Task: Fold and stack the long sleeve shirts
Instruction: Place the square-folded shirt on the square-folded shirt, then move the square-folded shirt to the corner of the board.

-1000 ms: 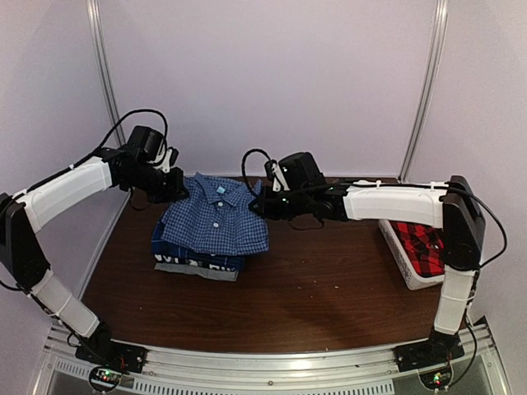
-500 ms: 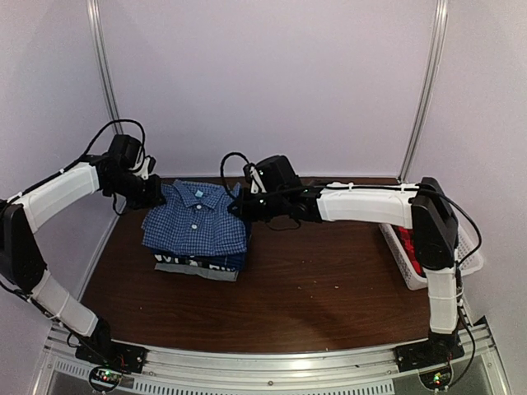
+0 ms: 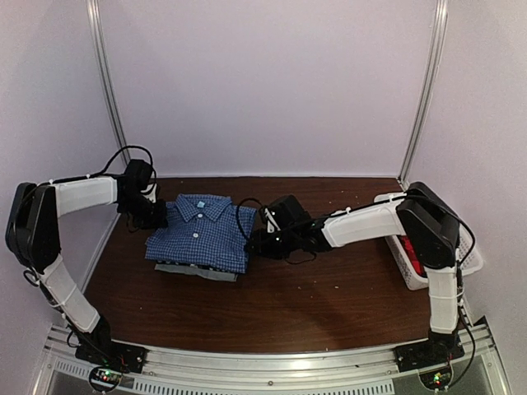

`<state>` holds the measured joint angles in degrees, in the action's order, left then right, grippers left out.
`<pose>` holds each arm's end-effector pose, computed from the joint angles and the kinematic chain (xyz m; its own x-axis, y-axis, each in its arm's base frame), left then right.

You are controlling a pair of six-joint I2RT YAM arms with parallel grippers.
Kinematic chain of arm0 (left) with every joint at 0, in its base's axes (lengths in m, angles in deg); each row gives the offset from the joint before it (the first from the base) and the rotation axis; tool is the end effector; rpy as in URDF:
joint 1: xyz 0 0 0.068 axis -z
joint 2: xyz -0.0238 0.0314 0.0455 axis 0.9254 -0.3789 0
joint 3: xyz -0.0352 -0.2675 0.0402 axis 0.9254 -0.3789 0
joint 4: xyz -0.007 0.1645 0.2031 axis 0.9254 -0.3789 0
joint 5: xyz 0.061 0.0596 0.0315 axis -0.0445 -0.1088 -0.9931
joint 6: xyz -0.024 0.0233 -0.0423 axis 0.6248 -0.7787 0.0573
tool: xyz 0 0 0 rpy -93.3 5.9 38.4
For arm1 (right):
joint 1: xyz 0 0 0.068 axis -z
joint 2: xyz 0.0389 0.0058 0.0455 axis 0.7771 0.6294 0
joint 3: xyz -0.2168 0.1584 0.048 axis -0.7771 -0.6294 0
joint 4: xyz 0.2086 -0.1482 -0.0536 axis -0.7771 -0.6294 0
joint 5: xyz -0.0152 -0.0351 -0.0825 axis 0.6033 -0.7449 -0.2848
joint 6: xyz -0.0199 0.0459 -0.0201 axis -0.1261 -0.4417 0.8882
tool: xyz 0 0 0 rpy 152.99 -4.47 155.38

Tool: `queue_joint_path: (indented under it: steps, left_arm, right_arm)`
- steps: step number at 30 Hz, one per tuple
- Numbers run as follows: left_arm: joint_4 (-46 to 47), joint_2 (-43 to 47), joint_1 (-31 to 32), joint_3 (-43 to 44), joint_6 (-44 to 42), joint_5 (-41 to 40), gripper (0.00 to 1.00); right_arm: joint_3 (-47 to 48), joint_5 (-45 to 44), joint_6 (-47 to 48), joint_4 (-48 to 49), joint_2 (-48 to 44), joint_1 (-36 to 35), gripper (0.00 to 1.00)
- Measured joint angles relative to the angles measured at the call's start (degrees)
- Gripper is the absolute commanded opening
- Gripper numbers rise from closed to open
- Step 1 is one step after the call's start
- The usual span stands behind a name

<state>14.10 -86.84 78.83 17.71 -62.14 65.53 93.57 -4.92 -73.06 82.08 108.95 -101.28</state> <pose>0.3337 -0.0684 0.2123 -0.8719 -0.3035 -0.3844 -0.2008 0.9374 -0.2847 0.2833 0.3576 0.1571 -0.9087 -0.0458 -0.4149 -0.3404 0.6565 0.6731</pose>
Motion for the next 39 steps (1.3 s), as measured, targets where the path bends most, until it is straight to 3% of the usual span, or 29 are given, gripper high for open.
queue_joint_path:
  steps: [9,14,17,22,28,39]
  left_arm:
    - [-0.1,0.8,-0.1,-0.3,1.0,-7.4,0.61]
    - [-1.9,3.2,-0.1,1.5,0.9,-8.8,0.85]
    - [-2.3,5.2,0.3,4.1,0.5,-8.9,0.94]
    - [-2.8,8.3,4.0,9.2,0.6,-9.2,0.98]
    - [-4.1,7.8,14.8,15.0,1.9,-9.9,0.98]
    - [-4.2,-5.0,30.8,24.5,5.3,-9.4,0.98]
  right_arm:
    - [-3.5,-0.5,2.8,0.2,-6.7,0.9,0.6]
    - [-4.4,-2.0,5.0,-0.1,-10.5,1.4,0.77]
    - [-5.0,-3.5,6.5,-0.7,-12.6,1.8,0.9]
    - [-6.1,-6.1,8.6,-2.4,-16.7,3.0,0.97]
    - [-7.9,-9.7,10.5,-4.0,-22.4,5.4,1.0]
    - [-15.0,-17.5,12.2,-6.1,-34.7,9.9,1.0]
